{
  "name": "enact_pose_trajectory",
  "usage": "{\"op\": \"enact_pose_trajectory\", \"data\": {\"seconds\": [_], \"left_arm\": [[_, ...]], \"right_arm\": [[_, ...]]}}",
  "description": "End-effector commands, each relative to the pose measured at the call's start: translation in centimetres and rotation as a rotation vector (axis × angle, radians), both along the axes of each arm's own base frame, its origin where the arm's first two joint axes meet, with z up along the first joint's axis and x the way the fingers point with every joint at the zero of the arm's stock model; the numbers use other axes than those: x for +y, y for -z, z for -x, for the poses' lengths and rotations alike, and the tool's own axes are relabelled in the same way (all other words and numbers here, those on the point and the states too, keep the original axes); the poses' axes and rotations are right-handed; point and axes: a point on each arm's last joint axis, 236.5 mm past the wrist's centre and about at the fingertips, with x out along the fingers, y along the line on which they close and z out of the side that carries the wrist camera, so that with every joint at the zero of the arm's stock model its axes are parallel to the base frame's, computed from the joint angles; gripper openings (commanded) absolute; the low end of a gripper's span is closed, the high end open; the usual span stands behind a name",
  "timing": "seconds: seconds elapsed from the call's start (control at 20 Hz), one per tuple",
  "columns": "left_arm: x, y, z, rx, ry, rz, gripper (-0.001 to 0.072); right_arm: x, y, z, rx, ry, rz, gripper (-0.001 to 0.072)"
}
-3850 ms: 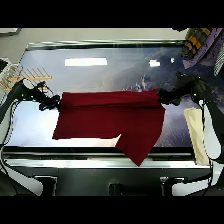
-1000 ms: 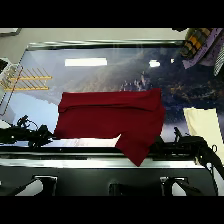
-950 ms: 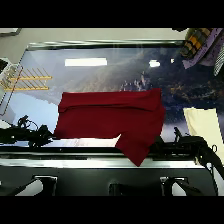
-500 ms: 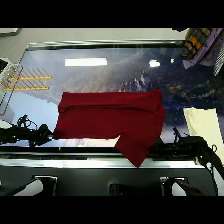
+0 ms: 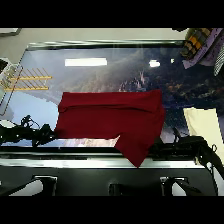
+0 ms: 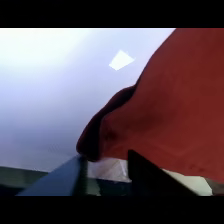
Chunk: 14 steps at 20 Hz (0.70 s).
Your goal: Fold the clothes and pants, and hang the long-sleeved shirts on hangers.
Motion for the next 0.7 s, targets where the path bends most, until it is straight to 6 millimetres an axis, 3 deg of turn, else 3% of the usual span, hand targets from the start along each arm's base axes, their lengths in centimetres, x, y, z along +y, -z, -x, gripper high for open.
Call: {"op": "enact_pose_trajectory", "data": {"seconds": [0.0, 0.25, 0.4, 0.55, 0.65], "left_arm": [[0.4, 0.4, -0.8, -0.024, -0.007, -0.028, 0.0018], [0.4, -1.7, -1.3, -0.046, 0.024, -0.023, 0.0012], [0.4, -3.8, 0.6, -0.022, 0.053, -0.050, 0.0011], [1.8, -6.2, 3.2, -0.001, 0.082, -0.155, 0.0011], [1.9, -7.9, 3.2, -0.063, 0.082, -0.192, 0.0011]], "right_arm": [[0.3, -0.3, 0.1, -0.016, -0.025, -0.014, 0.0032], [0.0, -2.8, -0.9, -0.111, -0.062, 0.014, 0.0031], [0.1, -4.8, 1.2, -0.115, -0.119, 0.037, 0.0031], [0.5, -7.3, 3.7, -0.129, -0.150, 0.056, 0.0031], [0.9, -9.2, 3.9, -0.193, -0.117, 0.072, 0.0030]]}}
